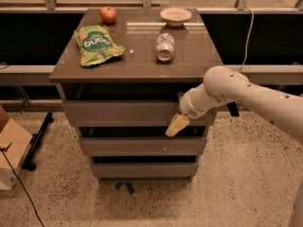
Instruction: Open top drawer
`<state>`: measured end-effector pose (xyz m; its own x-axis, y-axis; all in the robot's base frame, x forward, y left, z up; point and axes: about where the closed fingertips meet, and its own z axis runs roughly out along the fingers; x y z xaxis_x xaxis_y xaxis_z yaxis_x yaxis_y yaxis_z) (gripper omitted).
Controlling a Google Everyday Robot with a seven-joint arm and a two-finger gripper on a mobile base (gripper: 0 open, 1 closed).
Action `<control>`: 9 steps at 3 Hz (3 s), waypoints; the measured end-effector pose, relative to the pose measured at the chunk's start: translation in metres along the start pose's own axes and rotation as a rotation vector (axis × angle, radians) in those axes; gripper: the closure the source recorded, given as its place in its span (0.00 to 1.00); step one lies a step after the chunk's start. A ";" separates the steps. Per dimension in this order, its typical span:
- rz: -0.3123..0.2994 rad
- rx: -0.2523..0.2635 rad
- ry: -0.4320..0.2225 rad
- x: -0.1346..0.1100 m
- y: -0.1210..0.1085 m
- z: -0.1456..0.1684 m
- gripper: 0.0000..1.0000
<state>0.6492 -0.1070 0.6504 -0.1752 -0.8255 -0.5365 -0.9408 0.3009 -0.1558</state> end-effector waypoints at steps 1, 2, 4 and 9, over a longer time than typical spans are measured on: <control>-0.010 -0.031 0.020 0.008 0.014 -0.009 0.42; -0.010 -0.031 0.020 0.006 0.013 -0.012 0.73; -0.010 -0.032 0.021 0.003 0.012 -0.016 1.00; 0.021 -0.134 0.097 0.024 0.055 -0.018 0.00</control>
Offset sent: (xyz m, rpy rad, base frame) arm -0.1617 -0.0561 0.0426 -0.1435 0.1991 0.1172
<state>0.5883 -0.1183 0.6439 -0.2166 -0.8640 -0.4545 -0.9658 0.2576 -0.0294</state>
